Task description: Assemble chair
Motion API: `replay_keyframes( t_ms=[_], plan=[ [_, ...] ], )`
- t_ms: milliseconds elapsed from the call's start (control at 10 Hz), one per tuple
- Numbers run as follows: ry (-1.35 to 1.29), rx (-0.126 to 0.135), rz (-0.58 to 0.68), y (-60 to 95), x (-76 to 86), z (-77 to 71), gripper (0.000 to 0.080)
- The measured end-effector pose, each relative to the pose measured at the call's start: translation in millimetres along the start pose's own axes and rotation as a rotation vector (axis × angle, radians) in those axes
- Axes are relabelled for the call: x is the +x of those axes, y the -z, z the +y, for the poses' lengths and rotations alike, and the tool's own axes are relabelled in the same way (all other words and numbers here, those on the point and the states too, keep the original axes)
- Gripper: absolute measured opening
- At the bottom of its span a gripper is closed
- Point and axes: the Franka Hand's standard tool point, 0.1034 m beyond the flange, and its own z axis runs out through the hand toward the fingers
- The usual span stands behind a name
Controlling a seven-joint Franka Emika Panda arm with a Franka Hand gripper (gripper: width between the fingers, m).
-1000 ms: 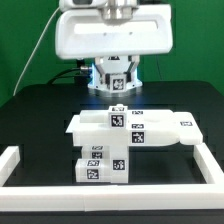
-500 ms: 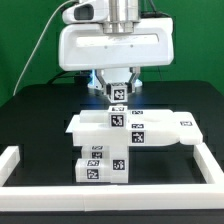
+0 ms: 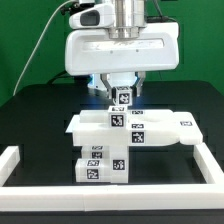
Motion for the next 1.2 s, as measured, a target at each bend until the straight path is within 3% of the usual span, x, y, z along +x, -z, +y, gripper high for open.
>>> replay_keyframes(
  t_ms=[1000,1100,1200],
  plan=[
    [-0.003,-0.011,-0.003,-7.3,-2.3,5.7,0.0285],
    [-0.003,-0.011,-0.003,-7.4,-2.3,5.7,0.0458],
    [-0.003,-0.011,-0.003,-7.4,-2.3,5.7,0.0581]
  ],
)
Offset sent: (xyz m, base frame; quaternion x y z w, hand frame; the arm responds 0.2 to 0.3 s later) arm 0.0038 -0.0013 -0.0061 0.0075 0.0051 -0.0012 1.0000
